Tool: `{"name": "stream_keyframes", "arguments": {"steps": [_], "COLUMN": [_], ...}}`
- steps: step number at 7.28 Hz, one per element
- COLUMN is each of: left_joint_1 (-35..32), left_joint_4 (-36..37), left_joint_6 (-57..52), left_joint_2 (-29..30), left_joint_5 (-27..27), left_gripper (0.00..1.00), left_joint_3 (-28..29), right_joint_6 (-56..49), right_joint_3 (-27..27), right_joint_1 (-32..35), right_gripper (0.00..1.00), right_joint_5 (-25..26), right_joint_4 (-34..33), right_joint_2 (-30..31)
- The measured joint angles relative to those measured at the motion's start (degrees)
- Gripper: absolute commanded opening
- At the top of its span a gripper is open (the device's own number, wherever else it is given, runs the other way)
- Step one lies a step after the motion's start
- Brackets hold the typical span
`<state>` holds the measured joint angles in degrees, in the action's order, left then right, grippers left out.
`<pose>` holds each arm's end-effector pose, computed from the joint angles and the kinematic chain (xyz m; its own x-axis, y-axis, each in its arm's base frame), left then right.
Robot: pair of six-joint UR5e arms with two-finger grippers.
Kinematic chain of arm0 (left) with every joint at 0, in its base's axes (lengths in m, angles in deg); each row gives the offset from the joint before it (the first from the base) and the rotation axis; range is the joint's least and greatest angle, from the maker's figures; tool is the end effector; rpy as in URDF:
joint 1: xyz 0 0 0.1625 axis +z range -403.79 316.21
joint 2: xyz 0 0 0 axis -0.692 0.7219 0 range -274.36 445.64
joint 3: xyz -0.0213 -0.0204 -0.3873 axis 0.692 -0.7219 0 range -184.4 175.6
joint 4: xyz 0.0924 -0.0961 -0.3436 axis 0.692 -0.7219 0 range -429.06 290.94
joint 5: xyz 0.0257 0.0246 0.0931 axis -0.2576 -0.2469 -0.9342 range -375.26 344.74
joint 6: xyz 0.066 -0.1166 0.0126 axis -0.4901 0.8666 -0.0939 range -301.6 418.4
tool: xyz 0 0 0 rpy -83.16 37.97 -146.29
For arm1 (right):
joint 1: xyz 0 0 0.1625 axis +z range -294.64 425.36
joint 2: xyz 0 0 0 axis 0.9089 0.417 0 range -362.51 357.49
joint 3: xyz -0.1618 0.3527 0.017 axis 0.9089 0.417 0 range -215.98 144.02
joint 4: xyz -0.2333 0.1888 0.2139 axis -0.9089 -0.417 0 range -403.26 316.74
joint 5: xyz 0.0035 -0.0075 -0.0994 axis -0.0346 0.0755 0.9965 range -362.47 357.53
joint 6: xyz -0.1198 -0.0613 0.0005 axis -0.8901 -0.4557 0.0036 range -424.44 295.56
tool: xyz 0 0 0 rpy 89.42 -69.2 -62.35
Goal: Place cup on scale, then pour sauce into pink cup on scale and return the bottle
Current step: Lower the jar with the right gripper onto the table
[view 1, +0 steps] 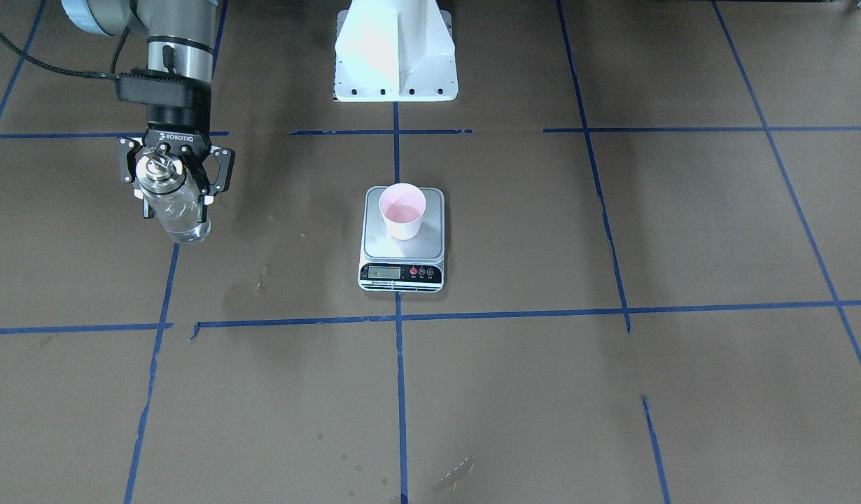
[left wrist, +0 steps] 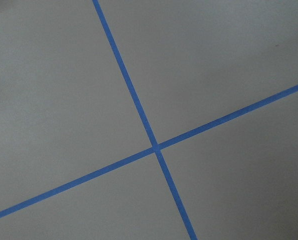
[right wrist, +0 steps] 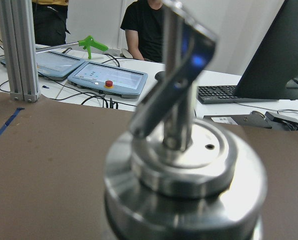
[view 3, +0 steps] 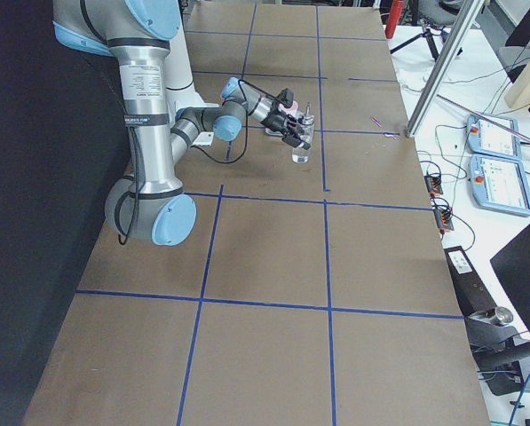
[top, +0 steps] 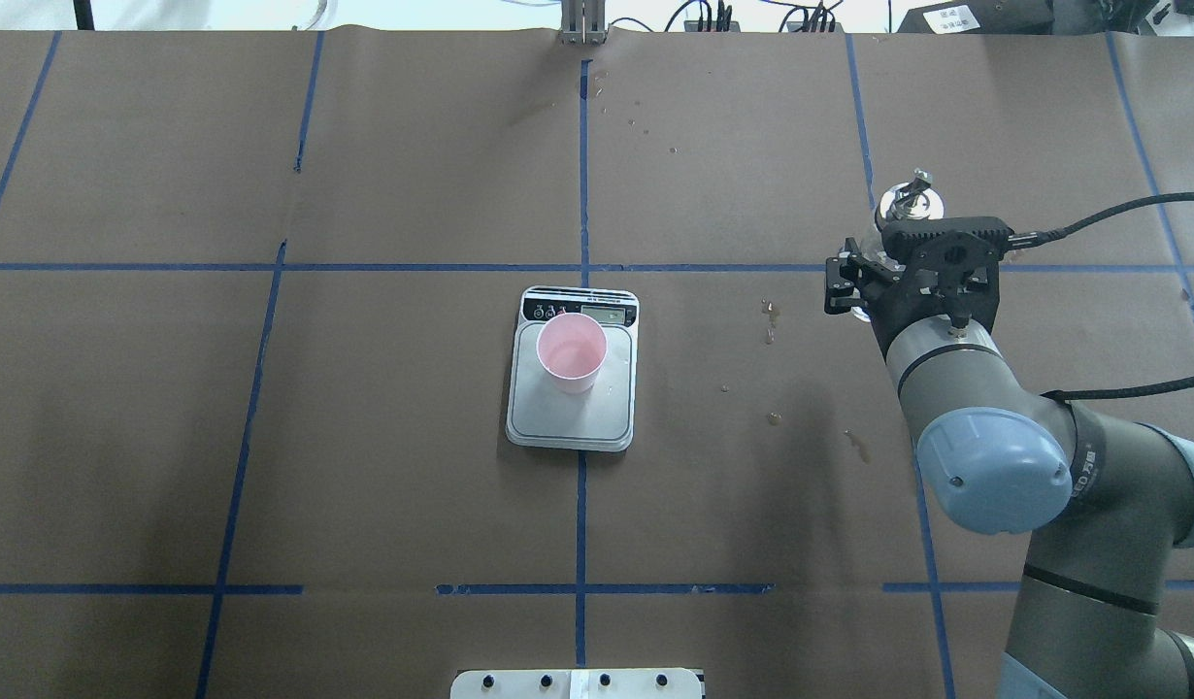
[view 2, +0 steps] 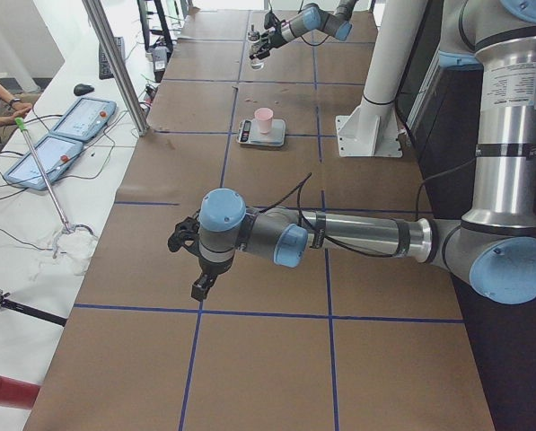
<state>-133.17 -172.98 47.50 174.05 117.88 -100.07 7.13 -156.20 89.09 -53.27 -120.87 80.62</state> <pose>-0.0364 -0.4575 0.5889 0.7123 0.3950 -0.5802 -0.1476 0.8924 0.4265 -0.3375 -0.3869 0.3329 0.8019 0.0850 0.5913 -0.5251 0.5722 0.6299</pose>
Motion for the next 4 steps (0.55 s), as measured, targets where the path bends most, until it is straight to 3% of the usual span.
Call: {"name": "stream_keyframes", "arguments": {"steps": [4], "left_joint_1": [0.0], "left_joint_4": [-0.1], "left_joint_6": [0.1], "left_joint_2": [0.1], "left_joint_5": [-0.1], "left_gripper": [1.0], "left_joint_3": [-0.4], "right_joint_6": [12.9], "right_joint_3": [3.0], "right_joint_1": [1.5], "right_gripper": [0.0], "right_joint_5": [-2.7], "right_joint_4": [0.0], "right_joint_2": [2.1]}}
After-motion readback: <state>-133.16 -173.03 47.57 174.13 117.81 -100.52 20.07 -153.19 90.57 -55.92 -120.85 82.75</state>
